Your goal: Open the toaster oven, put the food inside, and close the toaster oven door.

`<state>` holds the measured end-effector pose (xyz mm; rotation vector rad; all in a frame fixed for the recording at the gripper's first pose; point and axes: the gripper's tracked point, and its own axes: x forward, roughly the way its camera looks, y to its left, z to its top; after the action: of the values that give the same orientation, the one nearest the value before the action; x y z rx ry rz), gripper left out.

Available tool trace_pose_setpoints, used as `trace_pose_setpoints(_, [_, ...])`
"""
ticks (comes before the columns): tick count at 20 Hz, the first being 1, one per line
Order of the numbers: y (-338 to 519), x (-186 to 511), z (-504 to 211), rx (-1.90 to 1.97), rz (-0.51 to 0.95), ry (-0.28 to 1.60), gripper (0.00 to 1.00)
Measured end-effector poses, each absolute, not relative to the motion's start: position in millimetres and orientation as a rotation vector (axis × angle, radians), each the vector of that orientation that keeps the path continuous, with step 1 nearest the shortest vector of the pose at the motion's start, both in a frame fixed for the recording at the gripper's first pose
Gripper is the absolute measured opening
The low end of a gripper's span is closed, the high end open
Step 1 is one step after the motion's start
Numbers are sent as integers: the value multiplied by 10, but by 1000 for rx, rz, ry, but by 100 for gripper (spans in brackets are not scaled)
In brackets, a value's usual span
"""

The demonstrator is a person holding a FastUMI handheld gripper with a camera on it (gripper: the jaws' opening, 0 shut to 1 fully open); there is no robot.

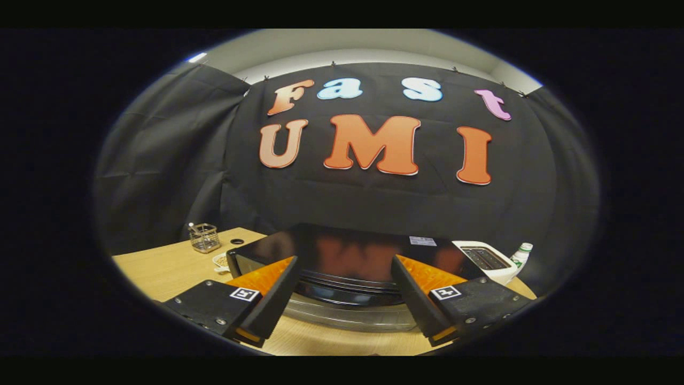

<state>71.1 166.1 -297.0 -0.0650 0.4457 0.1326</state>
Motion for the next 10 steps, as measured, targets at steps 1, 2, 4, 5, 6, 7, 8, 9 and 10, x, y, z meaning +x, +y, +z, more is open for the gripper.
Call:
trace_pose_setpoints(1, [1673, 712, -3041, -47, 128, 459, 100])
trace_pose_setpoints(2, [1690, 696, -3059, -13, 126, 454, 100])
trace_pose_setpoints(4, [1696, 704, -3071, 21, 115, 437, 100])
trace_pose_setpoints(5, [1696, 690, -3086, 17, 115, 428, 99])
trace_pose_setpoints(6, [1696, 670, -3090, 23, 108, 430, 98])
trace_pose_setpoints(7, [1700, 631, -3076, 34, 100, 431, 95])
trace_pose_setpoints(8, [1713, 590, -3072, 41, 103, 439, 89])
trace_pose_setpoints(9, [1736, 533, -3066, 45, 108, 432, 83])
trace_pose_setpoints(10, [1743, 475, -3029, 57, 116, 433, 82])
